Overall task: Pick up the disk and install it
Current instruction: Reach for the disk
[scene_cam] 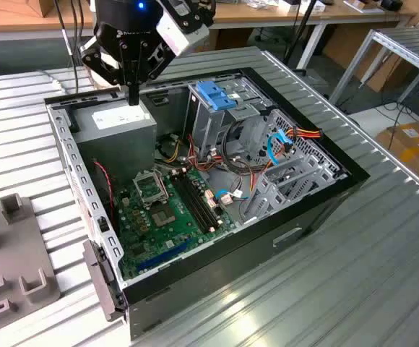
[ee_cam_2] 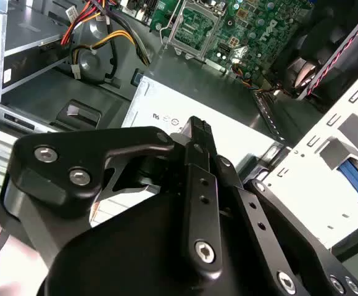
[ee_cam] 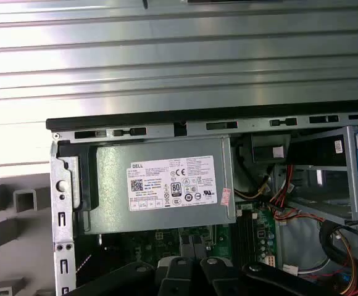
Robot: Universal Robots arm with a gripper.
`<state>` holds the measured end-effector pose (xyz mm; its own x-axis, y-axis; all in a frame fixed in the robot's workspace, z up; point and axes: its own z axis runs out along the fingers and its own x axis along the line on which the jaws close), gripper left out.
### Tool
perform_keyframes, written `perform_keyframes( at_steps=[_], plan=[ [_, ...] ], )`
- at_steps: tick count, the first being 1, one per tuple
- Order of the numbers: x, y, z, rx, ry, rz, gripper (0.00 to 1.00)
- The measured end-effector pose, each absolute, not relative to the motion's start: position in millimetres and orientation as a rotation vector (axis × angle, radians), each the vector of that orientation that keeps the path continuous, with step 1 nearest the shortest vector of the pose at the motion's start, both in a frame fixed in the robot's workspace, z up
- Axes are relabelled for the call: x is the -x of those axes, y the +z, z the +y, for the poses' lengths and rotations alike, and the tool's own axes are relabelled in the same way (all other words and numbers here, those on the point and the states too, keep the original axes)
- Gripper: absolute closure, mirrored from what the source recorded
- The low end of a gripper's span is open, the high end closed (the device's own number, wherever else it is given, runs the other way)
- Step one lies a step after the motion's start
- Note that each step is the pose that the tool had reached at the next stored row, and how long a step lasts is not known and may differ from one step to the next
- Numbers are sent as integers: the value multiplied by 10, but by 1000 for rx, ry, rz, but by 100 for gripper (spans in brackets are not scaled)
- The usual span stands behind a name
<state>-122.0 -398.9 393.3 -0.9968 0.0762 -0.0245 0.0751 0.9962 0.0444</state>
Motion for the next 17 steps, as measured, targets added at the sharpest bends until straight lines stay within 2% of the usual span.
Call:
perform_keyframes(
  at_steps=[17],
  plan=[
    [1279,3932,-3989,-118,68,3112,89]
  ],
)
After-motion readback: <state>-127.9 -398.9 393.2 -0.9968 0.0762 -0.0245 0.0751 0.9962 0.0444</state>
